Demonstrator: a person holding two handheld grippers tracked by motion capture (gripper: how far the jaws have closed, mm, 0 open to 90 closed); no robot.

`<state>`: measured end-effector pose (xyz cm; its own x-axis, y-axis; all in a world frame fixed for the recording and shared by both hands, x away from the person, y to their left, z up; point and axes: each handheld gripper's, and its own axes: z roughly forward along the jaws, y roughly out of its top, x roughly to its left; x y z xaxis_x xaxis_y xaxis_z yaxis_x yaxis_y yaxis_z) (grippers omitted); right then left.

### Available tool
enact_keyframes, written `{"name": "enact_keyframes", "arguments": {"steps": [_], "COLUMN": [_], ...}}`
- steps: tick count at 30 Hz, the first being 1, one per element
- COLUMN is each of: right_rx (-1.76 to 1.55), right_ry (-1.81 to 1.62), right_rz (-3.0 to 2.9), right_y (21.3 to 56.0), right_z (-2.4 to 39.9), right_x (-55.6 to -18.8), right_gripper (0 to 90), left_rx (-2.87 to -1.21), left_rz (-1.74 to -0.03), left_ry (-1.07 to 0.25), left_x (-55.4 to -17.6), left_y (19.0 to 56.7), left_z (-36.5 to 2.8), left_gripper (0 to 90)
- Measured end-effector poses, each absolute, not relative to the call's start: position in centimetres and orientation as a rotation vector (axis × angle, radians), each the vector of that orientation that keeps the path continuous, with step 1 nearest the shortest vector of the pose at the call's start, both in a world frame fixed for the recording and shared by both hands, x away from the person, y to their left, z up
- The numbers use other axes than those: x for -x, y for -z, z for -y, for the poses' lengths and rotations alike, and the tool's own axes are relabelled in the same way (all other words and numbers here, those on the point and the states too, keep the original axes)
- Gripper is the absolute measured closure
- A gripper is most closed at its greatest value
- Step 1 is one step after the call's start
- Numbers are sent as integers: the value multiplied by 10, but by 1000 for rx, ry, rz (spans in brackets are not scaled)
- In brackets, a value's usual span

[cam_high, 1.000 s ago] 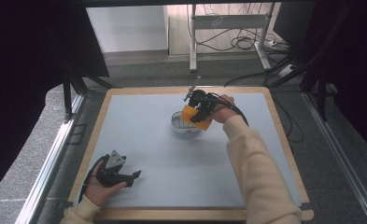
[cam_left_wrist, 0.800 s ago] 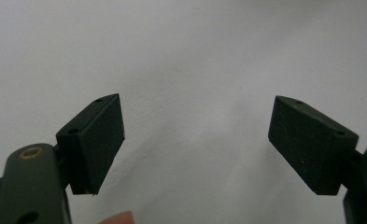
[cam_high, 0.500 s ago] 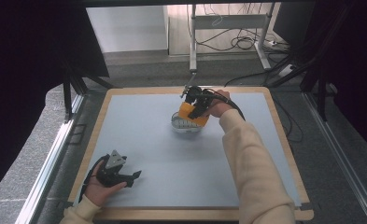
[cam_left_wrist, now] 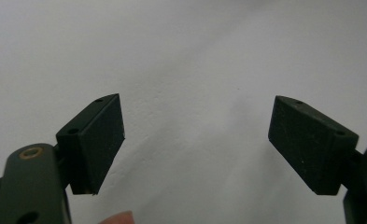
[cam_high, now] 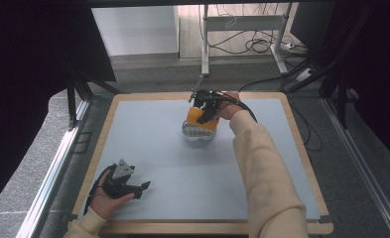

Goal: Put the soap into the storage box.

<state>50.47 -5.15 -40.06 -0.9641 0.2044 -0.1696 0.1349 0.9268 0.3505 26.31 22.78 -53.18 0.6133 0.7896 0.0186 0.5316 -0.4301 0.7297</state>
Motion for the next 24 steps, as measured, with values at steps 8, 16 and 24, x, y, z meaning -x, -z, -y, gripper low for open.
{"name": "enact_keyframes", "arguments": {"steps": [8, 16, 24], "right_rx": [-215, -143, -87], "right_ry": [-476, -434, -359], "right_rz": [-2894, -2911, -2957], "right_y": [407, 418, 431], "right_z": [47, 40, 35], "right_x": [-510, -512, -514], "right_gripper": [615, 615, 615], "left_rx": [-2140, -2141, -2145], "left_rz": [-1027, -1026, -1026], "left_ry": [-477, -474, -470], "left_x": [-264, -264, -265], "left_y": [532, 533, 533], "left_z": [-226, -223, -223], "left_gripper": [187, 187, 187]}}
